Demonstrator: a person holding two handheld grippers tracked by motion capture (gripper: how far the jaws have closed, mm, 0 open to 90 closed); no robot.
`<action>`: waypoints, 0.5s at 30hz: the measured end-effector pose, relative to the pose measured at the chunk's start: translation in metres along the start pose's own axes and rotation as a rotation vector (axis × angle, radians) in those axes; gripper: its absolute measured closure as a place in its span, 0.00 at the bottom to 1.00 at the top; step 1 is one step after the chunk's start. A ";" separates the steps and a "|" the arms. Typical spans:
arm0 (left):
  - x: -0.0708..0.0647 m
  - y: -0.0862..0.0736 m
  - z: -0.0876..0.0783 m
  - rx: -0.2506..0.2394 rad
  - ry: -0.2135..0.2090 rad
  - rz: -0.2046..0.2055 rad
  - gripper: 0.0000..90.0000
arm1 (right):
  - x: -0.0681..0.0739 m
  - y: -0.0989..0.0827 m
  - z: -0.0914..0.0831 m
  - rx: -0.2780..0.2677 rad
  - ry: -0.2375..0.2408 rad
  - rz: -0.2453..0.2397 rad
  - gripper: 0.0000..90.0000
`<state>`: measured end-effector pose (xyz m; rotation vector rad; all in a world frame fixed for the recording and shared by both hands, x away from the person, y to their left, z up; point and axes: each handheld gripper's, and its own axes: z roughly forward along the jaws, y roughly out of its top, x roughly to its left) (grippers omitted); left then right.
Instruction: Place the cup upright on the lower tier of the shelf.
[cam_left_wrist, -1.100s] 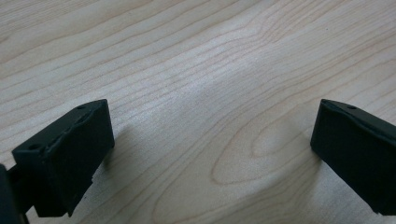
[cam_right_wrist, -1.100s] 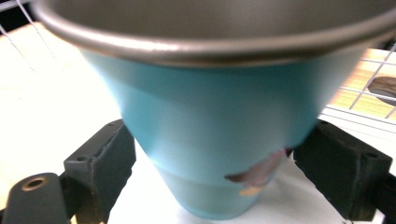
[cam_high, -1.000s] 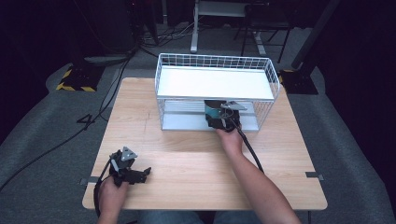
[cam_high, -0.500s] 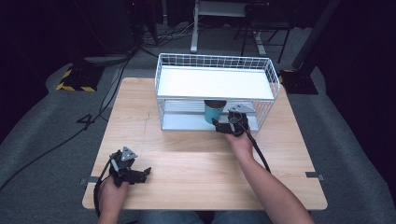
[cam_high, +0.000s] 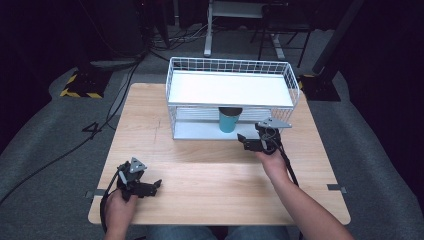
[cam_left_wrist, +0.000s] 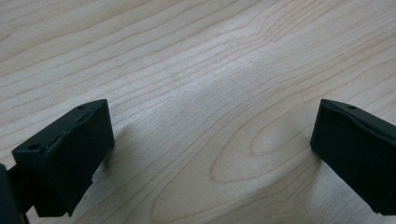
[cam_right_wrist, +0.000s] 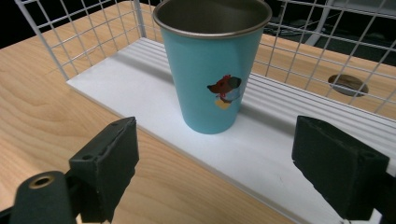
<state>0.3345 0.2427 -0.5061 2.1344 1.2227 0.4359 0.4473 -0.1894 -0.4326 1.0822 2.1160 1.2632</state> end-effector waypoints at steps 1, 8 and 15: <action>0.000 0.000 0.000 0.000 0.000 0.000 0.00 | 0.000 -0.001 -0.003 0.005 0.003 -0.001 0.17; 0.000 0.000 0.000 0.001 0.001 0.001 0.00 | -0.004 -0.007 -0.022 0.040 0.006 -0.009 0.17; 0.000 0.000 0.000 0.001 0.002 0.000 0.00 | -0.010 -0.018 -0.047 0.032 0.006 -0.026 0.17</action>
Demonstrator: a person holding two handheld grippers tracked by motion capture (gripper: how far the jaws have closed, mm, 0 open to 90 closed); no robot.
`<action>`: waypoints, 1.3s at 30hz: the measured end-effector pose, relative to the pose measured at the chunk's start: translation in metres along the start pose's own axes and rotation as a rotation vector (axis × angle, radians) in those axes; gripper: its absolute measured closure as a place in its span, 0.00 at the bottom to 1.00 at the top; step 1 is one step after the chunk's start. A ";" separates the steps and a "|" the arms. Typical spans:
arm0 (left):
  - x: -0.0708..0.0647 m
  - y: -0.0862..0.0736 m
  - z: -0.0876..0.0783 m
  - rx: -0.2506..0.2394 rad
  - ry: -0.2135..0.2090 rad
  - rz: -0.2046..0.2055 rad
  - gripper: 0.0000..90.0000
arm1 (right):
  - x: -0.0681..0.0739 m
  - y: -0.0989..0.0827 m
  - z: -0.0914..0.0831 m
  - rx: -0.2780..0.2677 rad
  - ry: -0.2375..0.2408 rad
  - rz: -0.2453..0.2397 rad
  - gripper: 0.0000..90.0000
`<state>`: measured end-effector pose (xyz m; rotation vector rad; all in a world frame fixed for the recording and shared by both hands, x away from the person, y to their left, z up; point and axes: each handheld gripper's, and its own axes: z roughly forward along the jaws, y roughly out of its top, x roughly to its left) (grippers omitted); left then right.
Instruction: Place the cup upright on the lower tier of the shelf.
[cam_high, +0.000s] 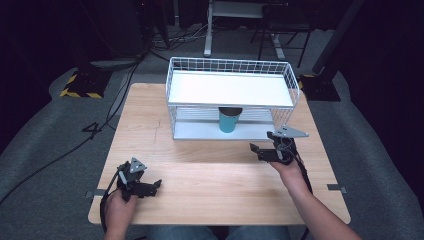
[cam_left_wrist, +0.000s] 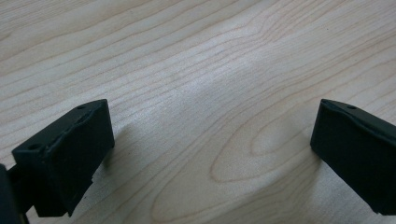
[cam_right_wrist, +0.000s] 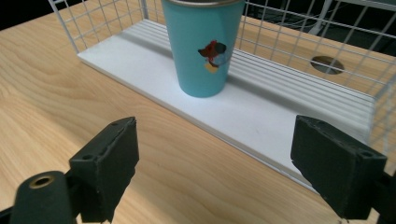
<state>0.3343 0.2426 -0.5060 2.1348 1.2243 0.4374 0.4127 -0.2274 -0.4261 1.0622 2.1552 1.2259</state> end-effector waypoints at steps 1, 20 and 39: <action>0.000 0.000 0.000 -0.001 -0.001 0.000 0.00 | -0.001 -0.002 -0.004 0.003 -0.003 -0.005 0.18; 0.000 0.005 0.004 0.000 0.010 -0.012 0.00 | -0.028 -0.054 -0.068 0.103 0.049 0.011 0.17; 0.000 0.005 0.004 0.003 0.009 -0.013 0.00 | -0.046 -0.108 -0.074 0.233 0.021 0.033 0.17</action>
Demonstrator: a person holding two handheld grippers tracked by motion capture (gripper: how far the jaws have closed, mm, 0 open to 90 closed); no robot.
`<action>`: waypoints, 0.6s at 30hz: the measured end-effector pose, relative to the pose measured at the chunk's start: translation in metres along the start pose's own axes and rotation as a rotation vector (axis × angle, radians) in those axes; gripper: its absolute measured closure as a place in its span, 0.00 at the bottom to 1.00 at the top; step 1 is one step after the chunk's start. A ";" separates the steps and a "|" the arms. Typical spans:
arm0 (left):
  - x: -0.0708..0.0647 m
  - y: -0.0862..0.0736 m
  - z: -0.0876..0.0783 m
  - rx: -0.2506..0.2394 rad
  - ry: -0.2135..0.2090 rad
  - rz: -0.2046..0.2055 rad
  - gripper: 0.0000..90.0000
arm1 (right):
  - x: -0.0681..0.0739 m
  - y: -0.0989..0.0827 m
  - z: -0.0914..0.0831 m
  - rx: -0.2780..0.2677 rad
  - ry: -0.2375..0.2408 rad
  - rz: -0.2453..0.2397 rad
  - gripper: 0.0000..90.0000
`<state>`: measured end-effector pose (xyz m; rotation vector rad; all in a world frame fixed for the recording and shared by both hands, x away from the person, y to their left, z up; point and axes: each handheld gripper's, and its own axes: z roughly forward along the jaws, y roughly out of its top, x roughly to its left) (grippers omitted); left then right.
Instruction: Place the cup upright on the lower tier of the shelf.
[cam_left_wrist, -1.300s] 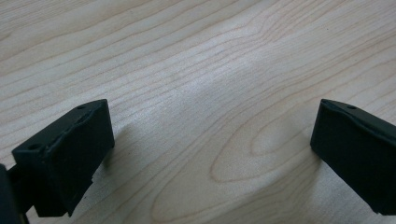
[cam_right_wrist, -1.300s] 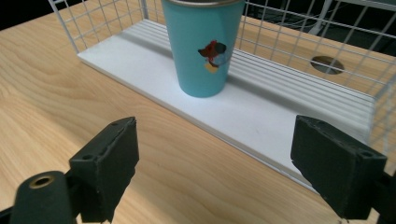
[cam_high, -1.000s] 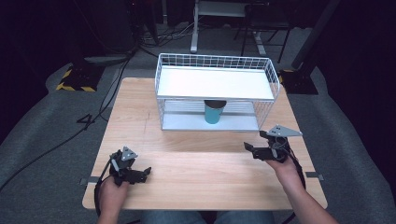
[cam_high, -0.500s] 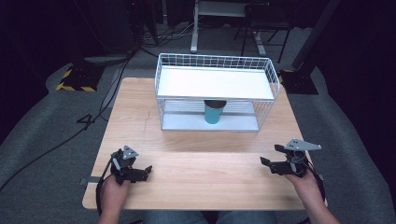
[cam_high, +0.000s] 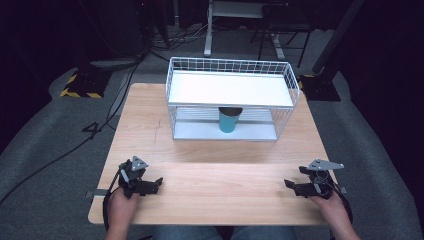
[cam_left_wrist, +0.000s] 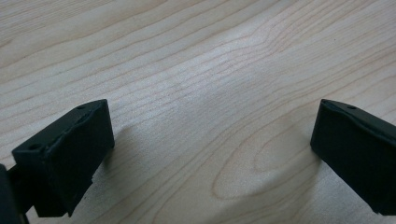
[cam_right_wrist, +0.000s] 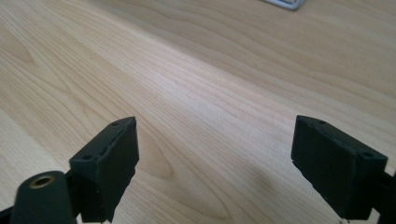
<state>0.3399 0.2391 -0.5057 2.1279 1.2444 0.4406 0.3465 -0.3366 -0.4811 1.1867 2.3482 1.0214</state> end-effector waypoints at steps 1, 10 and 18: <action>0.000 0.000 0.000 0.000 0.000 0.000 0.00 | -0.001 -0.002 0.001 0.001 0.003 0.003 0.17; 0.000 0.000 0.000 0.000 0.000 0.000 0.00 | -0.005 -0.015 0.010 0.034 -0.051 -0.010 0.15; 0.000 0.000 0.000 0.001 -0.001 0.000 0.00 | -0.004 -0.020 0.014 -0.002 -0.039 -0.021 0.06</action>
